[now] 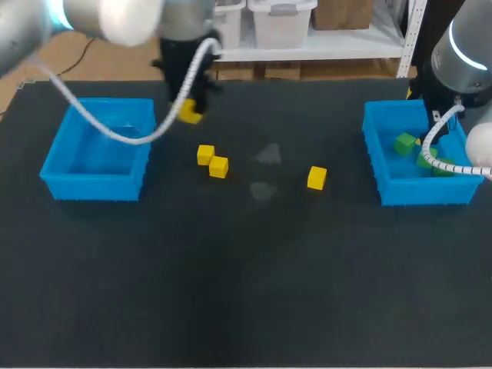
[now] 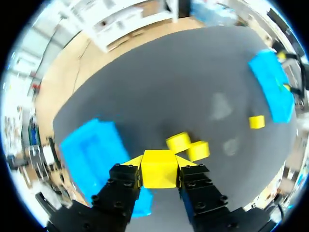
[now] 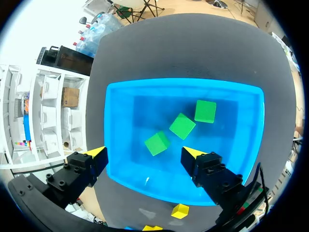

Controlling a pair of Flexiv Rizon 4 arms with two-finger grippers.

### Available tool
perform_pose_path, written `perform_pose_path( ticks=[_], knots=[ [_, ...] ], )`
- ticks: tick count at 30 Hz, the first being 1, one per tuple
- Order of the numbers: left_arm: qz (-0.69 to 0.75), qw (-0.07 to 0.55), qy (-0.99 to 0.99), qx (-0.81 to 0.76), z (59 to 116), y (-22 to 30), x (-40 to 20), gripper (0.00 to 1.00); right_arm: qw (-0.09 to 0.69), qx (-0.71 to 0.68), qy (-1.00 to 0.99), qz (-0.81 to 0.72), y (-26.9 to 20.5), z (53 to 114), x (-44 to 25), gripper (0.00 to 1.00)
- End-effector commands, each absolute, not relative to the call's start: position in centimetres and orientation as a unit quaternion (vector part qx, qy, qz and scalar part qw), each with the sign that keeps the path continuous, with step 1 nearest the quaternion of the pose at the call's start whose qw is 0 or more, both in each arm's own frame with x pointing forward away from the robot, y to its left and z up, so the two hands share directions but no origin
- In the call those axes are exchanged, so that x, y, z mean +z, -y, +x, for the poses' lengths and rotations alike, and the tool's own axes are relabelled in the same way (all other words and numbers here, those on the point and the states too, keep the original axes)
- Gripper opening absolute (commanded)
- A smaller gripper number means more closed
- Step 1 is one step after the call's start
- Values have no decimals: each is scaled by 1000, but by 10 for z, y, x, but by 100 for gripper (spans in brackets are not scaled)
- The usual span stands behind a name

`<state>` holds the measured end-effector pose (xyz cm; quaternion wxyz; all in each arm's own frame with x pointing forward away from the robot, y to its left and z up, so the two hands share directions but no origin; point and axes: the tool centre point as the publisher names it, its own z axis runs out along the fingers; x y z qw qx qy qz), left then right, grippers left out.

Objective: Put the green cubes in the right bin and the yellow cubes in the left bin.

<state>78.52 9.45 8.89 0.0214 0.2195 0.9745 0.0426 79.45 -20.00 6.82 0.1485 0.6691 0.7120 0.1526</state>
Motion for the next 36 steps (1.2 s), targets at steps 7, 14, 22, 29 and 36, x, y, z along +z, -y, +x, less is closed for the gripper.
perform_pose_path(
  ticks=[7,14,22,29,36],
  knots=[
    [4,176,-983,51,727,-232,73,0,152,154,-711,669,200,791,68,100],
    [-8,206,-977,58,727,-227,72,100,152,154,-711,669,200,791,68,100],
    [104,233,-967,0,742,-153,107,100,152,154,-711,669,200,791,68,100],
    [223,203,-948,-103,752,-44,113,100,152,154,-711,669,200,791,68,100],
    [298,169,-931,-126,748,51,90,100,152,154,-711,669,200,791,68,100]
  ],
)
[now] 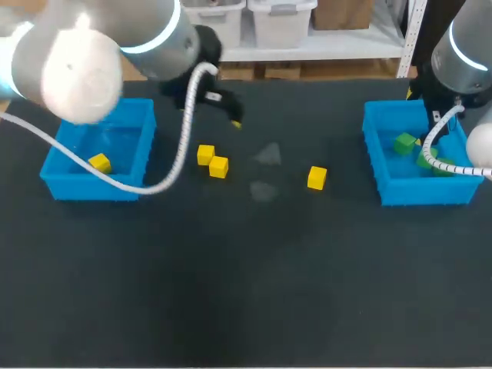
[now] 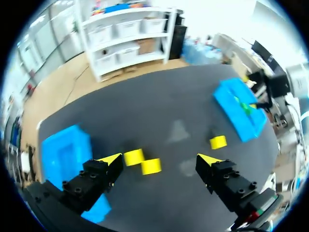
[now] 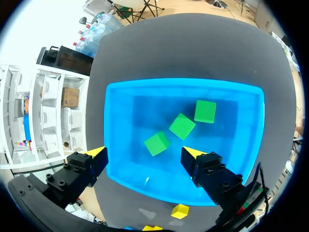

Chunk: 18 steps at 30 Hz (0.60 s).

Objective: Put the green cubes in the right bin and the yellow cubes in the left bin.

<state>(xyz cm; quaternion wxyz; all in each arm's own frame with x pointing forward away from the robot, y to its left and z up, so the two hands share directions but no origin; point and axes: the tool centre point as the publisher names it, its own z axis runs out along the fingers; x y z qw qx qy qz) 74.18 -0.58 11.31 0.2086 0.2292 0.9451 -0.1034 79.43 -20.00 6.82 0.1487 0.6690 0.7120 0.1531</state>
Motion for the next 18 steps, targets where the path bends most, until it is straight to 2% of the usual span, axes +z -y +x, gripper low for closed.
perform_pose_path(
  ticks=[1,6,18],
  knots=[
    [302,161,-931,-129,746,61,86,100,152,154,-711,669,200,791,68,100],
    [307,113,-931,-160,734,106,66,100,152,154,-711,669,200,791,68,100],
    [335,82,-930,-123,725,157,45,100,152,154,-711,669,200,791,68,100]
  ],
)
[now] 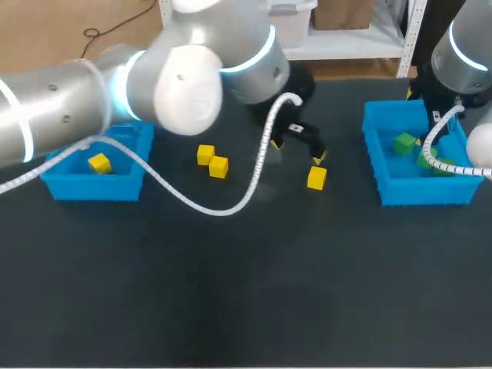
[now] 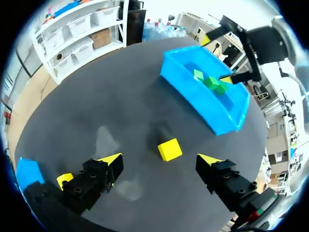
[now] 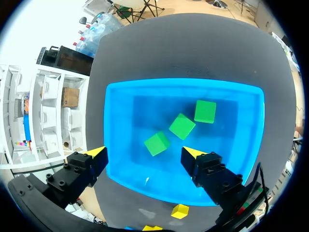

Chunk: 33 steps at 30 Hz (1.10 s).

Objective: Put the green cubes in the right bin and the yellow cubes in the left bin.

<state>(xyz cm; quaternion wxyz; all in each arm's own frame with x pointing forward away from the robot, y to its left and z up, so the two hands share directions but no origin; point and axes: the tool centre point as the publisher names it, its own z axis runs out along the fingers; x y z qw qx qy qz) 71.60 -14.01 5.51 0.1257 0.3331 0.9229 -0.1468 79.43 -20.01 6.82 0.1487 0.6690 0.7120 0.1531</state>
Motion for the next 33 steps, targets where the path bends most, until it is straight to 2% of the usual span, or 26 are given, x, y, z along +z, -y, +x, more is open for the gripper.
perform_pose_path(
  ticks=[1,11,27,28,29,30,31,33],
  knots=[
    [334,79,-931,-123,725,159,43,100,152,154,-711,669,200,791,68,100],
    [354,51,-928,-105,710,169,23,100,152,154,-711,669,200,791,68,100],
    [376,49,-923,-59,706,175,-5,100,152,154,-711,669,200,791,68,100],
    [375,48,-924,-57,706,174,-7,86,152,154,-711,669,200,791,68,100],
    [375,49,-924,-55,706,174,-8,45,152,154,-711,669,200,791,68,100],
    [374,51,-924,-54,706,174,-8,26,152,154,-711,669,200,791,68,100],
    [376,51,-924,-51,706,174,-9,0,152,154,-711,669,200,791,68,100],
    [377,48,-923,-53,705,173,-10,0,152,154,-711,669,200,791,68,100]
  ],
)
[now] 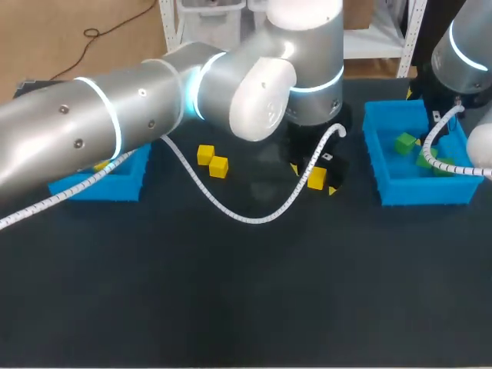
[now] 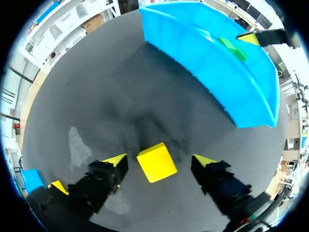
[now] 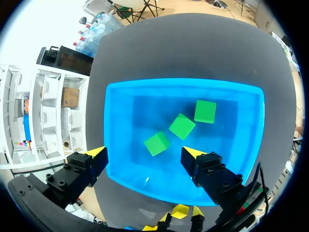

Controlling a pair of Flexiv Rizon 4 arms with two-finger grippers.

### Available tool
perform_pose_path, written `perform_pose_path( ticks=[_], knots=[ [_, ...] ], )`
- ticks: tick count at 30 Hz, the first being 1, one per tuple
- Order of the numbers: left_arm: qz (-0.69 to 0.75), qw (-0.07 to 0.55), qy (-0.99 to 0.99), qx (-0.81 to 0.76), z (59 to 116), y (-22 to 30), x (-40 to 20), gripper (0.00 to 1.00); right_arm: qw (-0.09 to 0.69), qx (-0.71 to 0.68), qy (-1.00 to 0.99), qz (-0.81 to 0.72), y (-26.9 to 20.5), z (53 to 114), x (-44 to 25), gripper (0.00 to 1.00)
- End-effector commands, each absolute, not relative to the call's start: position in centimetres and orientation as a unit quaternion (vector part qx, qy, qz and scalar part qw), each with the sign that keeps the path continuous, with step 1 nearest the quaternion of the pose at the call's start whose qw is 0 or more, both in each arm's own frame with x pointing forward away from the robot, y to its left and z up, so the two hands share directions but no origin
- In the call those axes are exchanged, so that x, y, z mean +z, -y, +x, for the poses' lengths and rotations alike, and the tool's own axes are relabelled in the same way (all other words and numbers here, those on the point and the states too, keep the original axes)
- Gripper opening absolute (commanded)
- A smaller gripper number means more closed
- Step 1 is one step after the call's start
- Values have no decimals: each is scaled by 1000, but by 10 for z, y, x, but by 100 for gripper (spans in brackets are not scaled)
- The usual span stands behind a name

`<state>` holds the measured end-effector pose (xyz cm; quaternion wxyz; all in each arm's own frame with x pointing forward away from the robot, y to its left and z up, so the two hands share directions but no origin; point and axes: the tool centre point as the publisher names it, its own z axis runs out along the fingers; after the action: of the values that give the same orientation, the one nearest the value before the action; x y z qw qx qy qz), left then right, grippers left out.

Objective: Put the green cubes in the right bin and the yellow cubes in the left bin.

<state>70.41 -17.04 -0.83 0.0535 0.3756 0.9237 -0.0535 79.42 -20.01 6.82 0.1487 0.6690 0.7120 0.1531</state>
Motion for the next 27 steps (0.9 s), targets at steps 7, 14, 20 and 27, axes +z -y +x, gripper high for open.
perform_pose_path(
  ticks=[7,14,20,27],
  knots=[
    [375,51,-923,-63,705,168,-7,0,152,154,-711,669,200,791,68,100],
    [369,102,-920,-87,715,153,25,0,152,154,-711,669,200,791,68,100],
    [324,194,-922,-82,737,92,76,0,152,154,-711,669,200,791,68,100],
    [200,272,-941,-23,760,-27,111,0,152,154,-711,669,200,791,68,100]
  ],
)
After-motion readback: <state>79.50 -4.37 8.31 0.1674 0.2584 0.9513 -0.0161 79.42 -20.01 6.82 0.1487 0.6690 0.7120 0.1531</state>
